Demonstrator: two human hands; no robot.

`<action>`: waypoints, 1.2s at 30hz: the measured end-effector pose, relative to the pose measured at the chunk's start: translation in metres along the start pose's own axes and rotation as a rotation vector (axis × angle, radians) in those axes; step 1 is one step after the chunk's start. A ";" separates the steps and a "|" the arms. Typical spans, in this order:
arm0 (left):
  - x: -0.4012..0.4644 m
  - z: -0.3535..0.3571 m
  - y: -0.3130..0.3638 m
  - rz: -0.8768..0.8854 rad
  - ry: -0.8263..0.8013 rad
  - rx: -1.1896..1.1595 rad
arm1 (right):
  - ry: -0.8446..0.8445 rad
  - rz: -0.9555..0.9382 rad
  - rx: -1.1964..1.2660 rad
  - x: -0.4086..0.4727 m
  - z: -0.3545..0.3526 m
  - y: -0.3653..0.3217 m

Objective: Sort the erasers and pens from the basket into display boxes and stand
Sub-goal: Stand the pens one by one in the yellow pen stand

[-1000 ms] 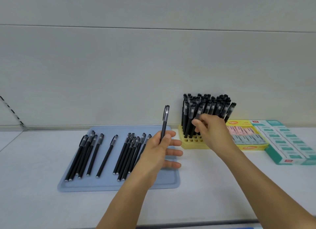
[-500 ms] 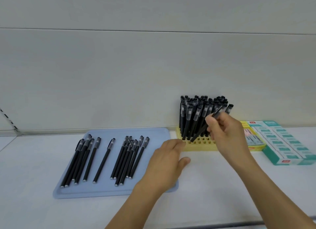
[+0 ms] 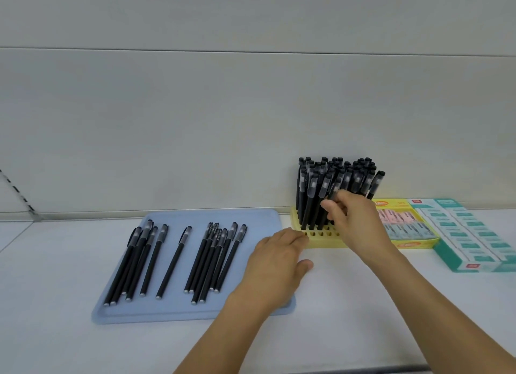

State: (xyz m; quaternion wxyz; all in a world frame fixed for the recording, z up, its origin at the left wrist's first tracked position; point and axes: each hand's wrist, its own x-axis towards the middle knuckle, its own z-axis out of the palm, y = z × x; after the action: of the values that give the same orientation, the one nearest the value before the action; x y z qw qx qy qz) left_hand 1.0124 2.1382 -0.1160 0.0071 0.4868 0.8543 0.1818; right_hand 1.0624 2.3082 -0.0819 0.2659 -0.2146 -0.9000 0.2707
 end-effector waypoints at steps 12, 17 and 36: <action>-0.064 -0.057 -0.076 -0.774 0.011 0.235 | -0.262 -0.119 -0.204 -0.051 0.054 -0.087; -0.057 -0.066 -0.081 -0.784 -0.028 -0.063 | -0.538 -0.154 -0.357 -0.038 0.084 -0.111; -0.013 -0.065 -0.045 -0.522 0.455 -1.201 | 0.137 0.109 0.412 -0.027 -0.023 -0.020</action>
State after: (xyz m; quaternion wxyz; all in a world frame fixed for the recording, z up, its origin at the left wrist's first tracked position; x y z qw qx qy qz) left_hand 0.9699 2.0870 -0.0712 0.1395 0.1267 0.6754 0.7130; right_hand 1.0919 2.2869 -0.0630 0.3496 -0.2220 -0.7926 0.4475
